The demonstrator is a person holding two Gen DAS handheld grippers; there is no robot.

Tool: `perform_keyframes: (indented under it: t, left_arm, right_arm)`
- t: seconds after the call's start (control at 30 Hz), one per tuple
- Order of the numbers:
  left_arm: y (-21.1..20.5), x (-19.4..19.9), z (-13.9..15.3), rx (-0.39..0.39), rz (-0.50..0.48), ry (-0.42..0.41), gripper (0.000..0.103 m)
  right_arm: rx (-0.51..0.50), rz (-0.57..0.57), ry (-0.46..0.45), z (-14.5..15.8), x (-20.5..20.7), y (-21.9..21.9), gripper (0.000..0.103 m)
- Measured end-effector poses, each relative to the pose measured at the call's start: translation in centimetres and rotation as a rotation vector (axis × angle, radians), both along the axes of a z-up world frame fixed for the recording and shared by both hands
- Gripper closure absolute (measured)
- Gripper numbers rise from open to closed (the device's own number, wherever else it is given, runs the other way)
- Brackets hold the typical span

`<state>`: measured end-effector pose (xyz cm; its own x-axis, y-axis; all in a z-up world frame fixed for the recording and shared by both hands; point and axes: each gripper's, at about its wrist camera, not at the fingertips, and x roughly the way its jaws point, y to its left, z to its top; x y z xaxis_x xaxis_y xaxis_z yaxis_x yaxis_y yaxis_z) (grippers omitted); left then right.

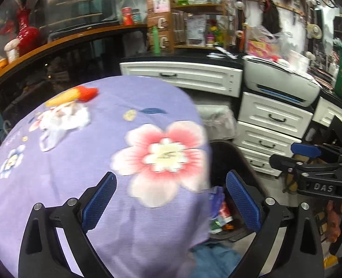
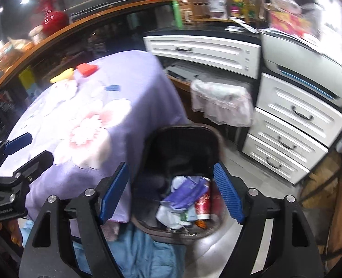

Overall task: Collect trash
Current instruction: 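Move both tools back over the table toward the remaining trash, then grasp the white plastic bag with the left tool while the right tool grasps the yellow foam net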

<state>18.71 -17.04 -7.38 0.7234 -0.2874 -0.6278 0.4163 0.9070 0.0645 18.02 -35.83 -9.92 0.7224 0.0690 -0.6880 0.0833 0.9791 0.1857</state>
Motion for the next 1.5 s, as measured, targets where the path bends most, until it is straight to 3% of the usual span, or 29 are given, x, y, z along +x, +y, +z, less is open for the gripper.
perform_keyframes:
  t: [0.47, 0.7, 0.83, 1.0, 1.3, 1.47, 1.5]
  left_arm:
    - [11.4, 5.7, 1.9, -0.011, 0.186, 0.017, 0.009]
    - [16.5, 9.1, 2.0, -0.094, 0.253, 0.084, 0.009]
    - [18.9, 9.7, 2.1, -0.129, 0.276, 0.093, 0.009]
    - [20.6, 10.8, 2.1, -0.105, 0.286, 0.090, 0.010]
    - [22.1, 12.6, 1.2, -0.091, 0.261, 0.106, 0.009]
    - [22.1, 13.5, 0.2, -0.093, 0.245, 0.129, 0.009]
    - [22.0, 13.7, 0.0, -0.098, 0.241, 0.134, 0.009]
  right_arm:
    - [0.042, 0.256, -0.047, 3.5, 7.5, 9.9, 0.027]
    - [-0.005, 0.427, -0.089, 6.5, 13.1, 16.8, 0.023]
    - [-0.078, 0.509, -0.104, 8.1, 17.5, 21.6, 0.023]
    - [-0.159, 0.551, -0.102, 8.4, 22.7, 26.7, 0.023]
    - [-0.375, 0.573, -0.111, 6.5, 30.3, 33.0, 0.024]
    - [-0.476, 0.568, -0.095, 4.7, 32.8, 34.1, 0.041]
    - [-0.487, 0.563, -0.096, 4.5, 33.1, 34.0, 0.051]
